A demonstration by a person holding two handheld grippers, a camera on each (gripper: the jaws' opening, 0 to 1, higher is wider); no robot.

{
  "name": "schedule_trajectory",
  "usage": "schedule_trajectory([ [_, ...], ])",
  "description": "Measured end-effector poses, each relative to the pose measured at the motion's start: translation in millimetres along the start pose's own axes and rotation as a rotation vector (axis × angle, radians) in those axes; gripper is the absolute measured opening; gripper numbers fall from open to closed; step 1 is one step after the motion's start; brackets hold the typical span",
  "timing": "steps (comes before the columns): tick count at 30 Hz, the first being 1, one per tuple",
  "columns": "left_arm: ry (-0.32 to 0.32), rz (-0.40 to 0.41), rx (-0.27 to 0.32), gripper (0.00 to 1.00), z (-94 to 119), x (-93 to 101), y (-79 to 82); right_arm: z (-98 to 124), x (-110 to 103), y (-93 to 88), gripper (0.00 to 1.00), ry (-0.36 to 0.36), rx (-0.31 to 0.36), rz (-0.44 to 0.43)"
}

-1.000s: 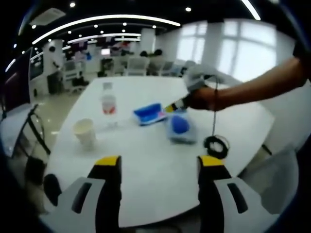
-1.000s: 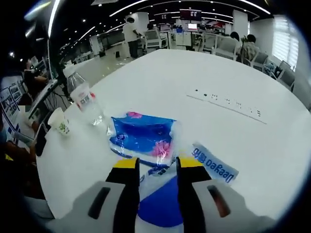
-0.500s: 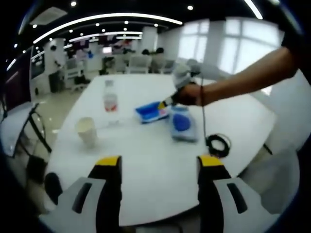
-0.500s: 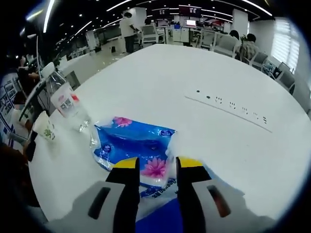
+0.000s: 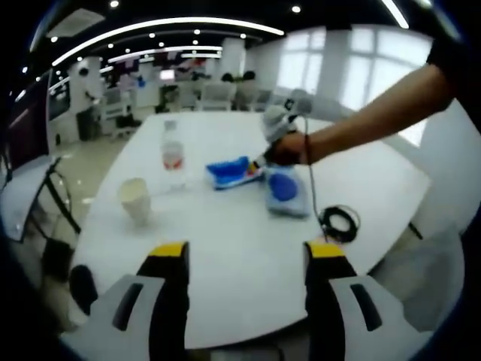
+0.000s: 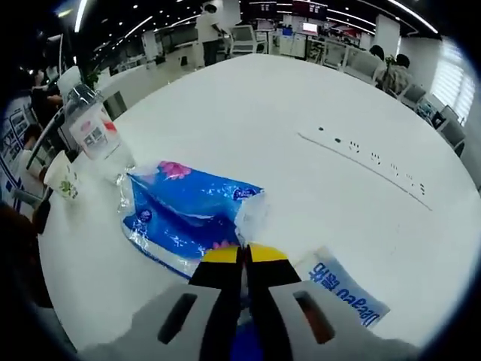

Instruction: Arrange the tabletop items into an orderly group along one side of the table until the central work area is clear of visible clutter.

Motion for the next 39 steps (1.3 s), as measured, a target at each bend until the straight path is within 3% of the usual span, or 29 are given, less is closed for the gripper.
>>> schedule_trajectory([
  [5,-0.001,0.015,0.011,0.56,1,-0.9,1.6,14,-5,-2.8,0.01,0.011,0.029,-0.015],
  [9,-0.014,-0.011,0.012,0.56,0,3.4,1.7,21,6,2.8,0.00,0.003,0.063,-0.043],
  [15,-0.014,-0.014,0.020,0.56,1,3.1,3.0,62,6,8.2,0.00,-0.006,0.139,-0.156],
  [17,-0.016,-0.014,0.023,0.56,1,3.3,3.5,75,5,7.3,0.00,-0.011,0.143,-0.157],
  [20,-0.021,-0.020,0.027,0.56,2,4.4,4.1,78,21,3.6,0.00,-0.025,0.151,-0.159],
  [31,-0.038,-0.037,0.033,0.56,3,8.2,4.6,129,73,-17.2,0.00,-0.120,0.187,-0.236],
  [39,-0.046,-0.044,0.036,0.55,3,9.9,5.3,158,101,-44.0,0.00,-0.183,0.187,-0.270],
])
Point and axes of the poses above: the point that each gripper's makers call its tool centre point, and the gripper's own axes: z roughly backward along the fingers, x roughly to its right, y roughly out of its top, the point moved 2 cm from there along z, roughly backward along the fingers, and after that the axes turned 4 degrees about y, right-handed, at the moved point
